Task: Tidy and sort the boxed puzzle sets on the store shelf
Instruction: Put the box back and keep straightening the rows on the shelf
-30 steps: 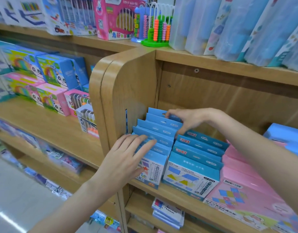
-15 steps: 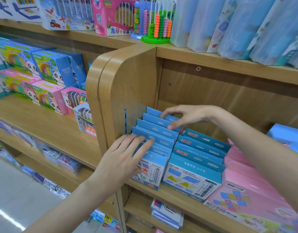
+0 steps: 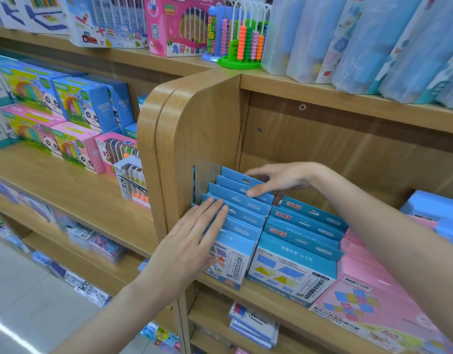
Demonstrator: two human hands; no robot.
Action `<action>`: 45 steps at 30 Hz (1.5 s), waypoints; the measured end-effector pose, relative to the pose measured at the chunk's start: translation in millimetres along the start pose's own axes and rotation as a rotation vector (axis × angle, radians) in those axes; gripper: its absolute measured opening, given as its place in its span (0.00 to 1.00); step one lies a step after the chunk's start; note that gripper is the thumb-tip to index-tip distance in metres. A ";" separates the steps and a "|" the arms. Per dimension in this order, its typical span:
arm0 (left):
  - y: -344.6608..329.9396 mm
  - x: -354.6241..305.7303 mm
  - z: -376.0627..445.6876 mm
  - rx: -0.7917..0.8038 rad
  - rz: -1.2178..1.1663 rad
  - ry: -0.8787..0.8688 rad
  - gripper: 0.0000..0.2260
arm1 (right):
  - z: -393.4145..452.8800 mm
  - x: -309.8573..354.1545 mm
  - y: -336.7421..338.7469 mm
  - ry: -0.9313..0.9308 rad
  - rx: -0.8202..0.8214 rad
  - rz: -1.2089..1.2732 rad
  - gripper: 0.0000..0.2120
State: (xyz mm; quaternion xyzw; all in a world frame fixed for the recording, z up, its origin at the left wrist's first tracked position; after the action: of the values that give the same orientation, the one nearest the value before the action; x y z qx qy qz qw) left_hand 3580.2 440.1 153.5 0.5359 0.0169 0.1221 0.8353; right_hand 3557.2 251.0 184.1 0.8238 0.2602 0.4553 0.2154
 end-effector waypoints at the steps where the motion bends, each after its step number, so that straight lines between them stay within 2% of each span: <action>1: -0.7 0.1 -1.7 0.000 -0.011 -0.003 0.46 | -0.3 0.2 -0.3 0.000 -0.003 -0.004 0.22; 8: 1.2 -4.4 -9.1 -0.050 -0.034 -0.018 0.46 | -1.9 1.5 -4.2 0.000 -0.014 0.008 0.18; 13: -4.5 -15.0 -4.4 -0.086 0.044 -0.035 0.45 | -2.9 0.8 -6.6 -0.003 -0.032 -0.015 0.17; 19: -6.2 -15.2 0.8 -0.128 0.062 -0.020 0.41 | -0.2 0.7 -2.1 -0.025 -0.122 -0.144 0.21; 23: -7.3 -13.9 0.9 -0.099 0.078 -0.061 0.44 | 0.6 1.6 -1.7 -0.001 -0.187 -0.183 0.23; 27: -10.8 -8.0 -1.8 -0.062 0.134 -0.097 0.47 | -5.1 1.5 10.6 0.034 -0.334 -0.181 0.23; 33: -13.2 -5.3 -5.4 -0.053 0.141 -0.089 0.49 | -10.4 -9.5 6.1 0.008 -0.303 -0.241 0.24; 40: -11.3 -2.9 -20.3 -0.152 0.133 -0.058 0.41 | -9.8 -0.1 1.7 0.025 -0.303 -0.275 0.16; 45: -18.6 -4.8 -28.6 -0.169 0.086 0.001 0.43 | -8.1 1.6 5.6 -0.007 -0.259 -0.266 0.17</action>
State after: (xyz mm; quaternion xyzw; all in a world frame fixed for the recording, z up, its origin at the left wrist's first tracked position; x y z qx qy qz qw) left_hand 3574.4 457.2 124.1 0.4635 -0.0160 0.1591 0.8716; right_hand 3552.3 248.7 192.4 0.7490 0.3054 0.4497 0.3788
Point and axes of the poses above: each hand's wrist, its own z-axis towards the middle knuckle, its own y-axis out of the back of the hand, x = y × z, the point moved 7 cm from there along z, towards the middle knuckle, and after that the axes turned 4 degrees about y, right-handed, at the moved point
